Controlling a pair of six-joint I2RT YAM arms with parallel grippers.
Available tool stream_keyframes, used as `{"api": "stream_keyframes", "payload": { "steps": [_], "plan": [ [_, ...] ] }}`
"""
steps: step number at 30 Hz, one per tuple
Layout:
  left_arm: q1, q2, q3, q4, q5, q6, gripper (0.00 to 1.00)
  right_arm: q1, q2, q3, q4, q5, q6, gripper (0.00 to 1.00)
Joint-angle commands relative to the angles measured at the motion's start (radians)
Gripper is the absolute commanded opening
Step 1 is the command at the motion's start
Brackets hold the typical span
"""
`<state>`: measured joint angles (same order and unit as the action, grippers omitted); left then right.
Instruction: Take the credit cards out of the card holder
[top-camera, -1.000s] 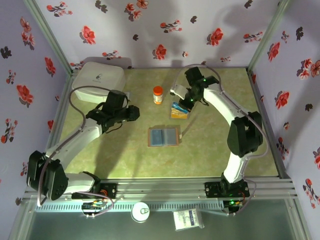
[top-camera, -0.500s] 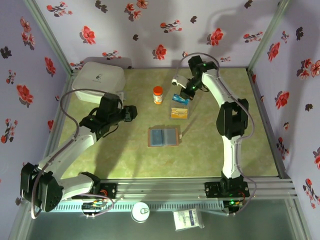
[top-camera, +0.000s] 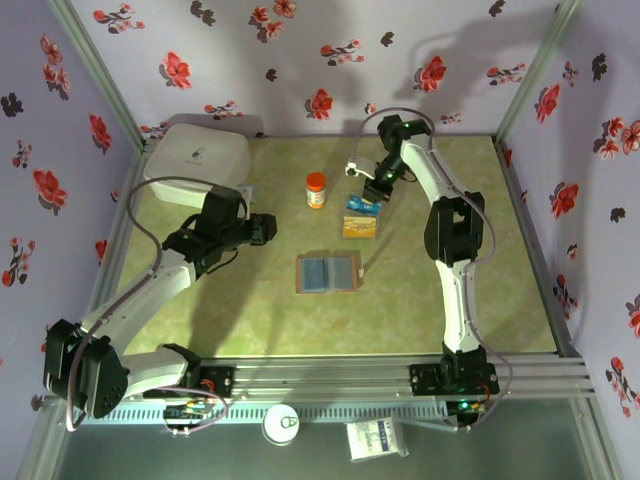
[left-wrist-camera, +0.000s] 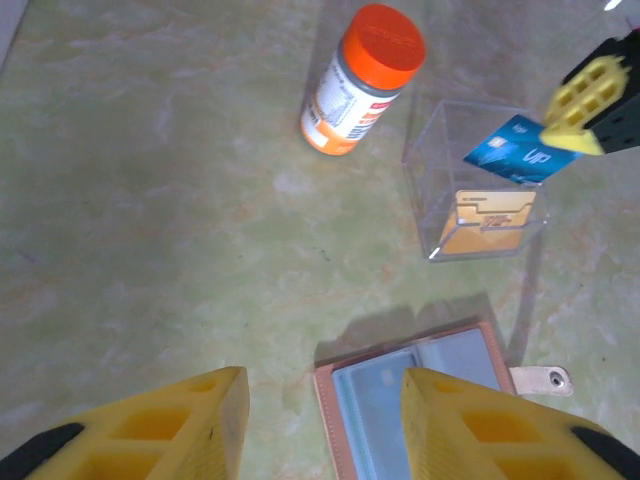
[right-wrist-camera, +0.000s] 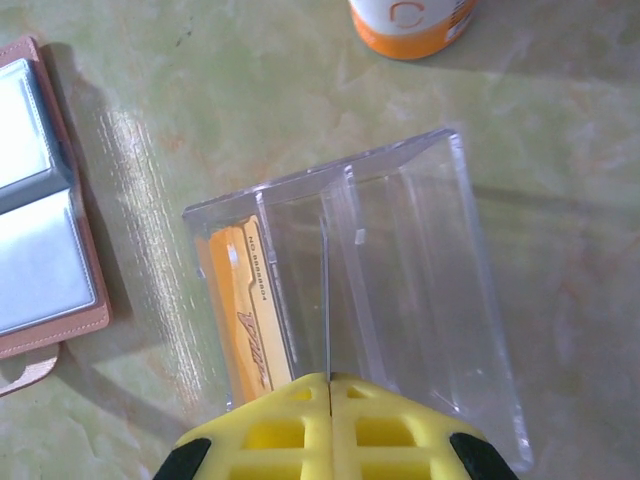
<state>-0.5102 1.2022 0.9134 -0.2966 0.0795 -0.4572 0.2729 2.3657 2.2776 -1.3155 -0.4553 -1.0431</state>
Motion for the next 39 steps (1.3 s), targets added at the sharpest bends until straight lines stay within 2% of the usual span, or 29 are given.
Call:
{"api": "stream_keyframes", "payload": {
  "steps": [1, 17, 24, 27, 32, 39],
  "plan": [
    [0.007, -0.012, -0.027, 0.080, 0.043, 0.033, 0.43, -0.002, 0.027, 0.031, -0.054, -0.048, -0.039, 0.00],
    [0.009, 0.041, -0.003, 0.056, 0.055, 0.004, 0.43, 0.027, 0.135, 0.092, -0.126, -0.063, -0.059, 0.00],
    [0.018, 0.037, -0.005, 0.031, 0.052, -0.022, 0.48, 0.024, 0.127, 0.121, -0.140, -0.053, -0.044, 0.20],
    [0.028, 0.043, -0.004, 0.025, 0.052, -0.034, 0.51, 0.018, 0.096, 0.121, -0.132, -0.075, -0.028, 0.26],
    [0.039, 0.038, 0.004, 0.029, 0.054, -0.057, 0.54, 0.014, 0.026, 0.066, -0.058, -0.060, 0.032, 0.28],
    [0.037, 0.020, 0.013, 0.033, 0.085, -0.062, 0.52, 0.009, -0.068, -0.059, 0.110, 0.009, 0.145, 0.27]
  ]
}}
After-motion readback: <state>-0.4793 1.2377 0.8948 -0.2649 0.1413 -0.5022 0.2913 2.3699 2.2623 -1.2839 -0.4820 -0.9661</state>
